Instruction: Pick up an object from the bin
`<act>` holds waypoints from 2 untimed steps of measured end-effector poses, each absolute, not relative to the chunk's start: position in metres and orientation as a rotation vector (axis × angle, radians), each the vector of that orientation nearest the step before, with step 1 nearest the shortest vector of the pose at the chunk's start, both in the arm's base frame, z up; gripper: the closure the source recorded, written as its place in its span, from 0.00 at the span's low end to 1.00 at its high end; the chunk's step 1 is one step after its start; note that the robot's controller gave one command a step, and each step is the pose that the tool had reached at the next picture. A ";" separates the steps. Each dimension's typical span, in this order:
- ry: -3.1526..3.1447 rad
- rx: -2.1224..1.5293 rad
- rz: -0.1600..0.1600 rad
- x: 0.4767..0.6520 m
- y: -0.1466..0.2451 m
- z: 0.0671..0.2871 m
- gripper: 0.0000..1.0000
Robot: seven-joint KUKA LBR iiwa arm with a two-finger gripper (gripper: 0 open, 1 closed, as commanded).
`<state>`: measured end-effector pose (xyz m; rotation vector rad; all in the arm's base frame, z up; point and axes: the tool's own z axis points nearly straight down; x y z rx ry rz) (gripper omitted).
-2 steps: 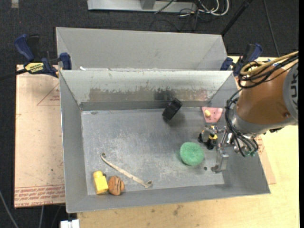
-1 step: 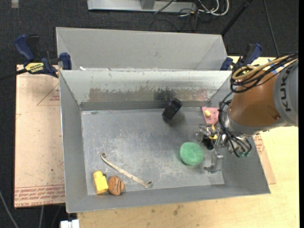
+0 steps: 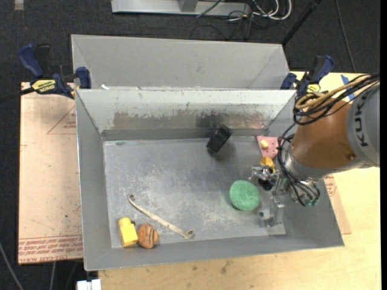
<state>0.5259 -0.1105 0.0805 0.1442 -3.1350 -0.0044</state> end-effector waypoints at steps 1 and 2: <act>-3.141 0.150 0.000 0.547 -0.094 0.073 0.00; -3.142 0.083 -0.003 0.532 -0.083 0.071 0.00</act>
Offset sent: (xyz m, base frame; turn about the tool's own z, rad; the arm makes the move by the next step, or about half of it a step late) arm -0.0093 0.0330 -0.0105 0.0712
